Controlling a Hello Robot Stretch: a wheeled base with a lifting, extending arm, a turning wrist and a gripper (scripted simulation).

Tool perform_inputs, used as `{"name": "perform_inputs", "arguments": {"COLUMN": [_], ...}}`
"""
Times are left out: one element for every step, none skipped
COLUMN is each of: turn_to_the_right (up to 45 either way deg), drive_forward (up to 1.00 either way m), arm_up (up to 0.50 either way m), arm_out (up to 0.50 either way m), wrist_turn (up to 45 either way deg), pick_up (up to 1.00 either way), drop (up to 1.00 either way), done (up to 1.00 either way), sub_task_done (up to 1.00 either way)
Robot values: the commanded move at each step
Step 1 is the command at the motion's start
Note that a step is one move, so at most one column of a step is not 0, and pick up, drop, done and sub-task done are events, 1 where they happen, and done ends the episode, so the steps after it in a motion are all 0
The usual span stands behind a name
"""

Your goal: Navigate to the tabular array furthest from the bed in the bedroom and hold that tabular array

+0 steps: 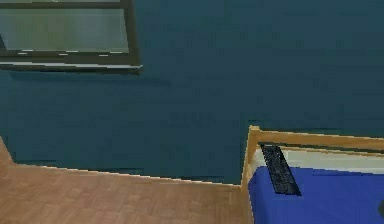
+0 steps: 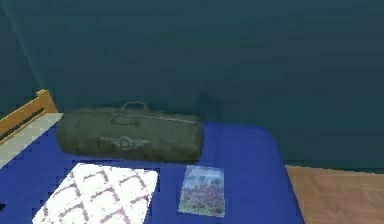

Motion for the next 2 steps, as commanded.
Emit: {"name": "perform_inputs", "arguments": {"turn_to_the_right": [45.0, -45.0], "drive_forward": [0.00, 0.00], "arm_up": [0.00, 0.00], "arm_out": [0.00, 0.00], "wrist_turn": [0.0, 0.0], "pick_up": [0.00, 0.00], "drop": [0.00, 0.00], "done": [0.00, 0.00], "sub_task_done": [0.00, 0.00]}}
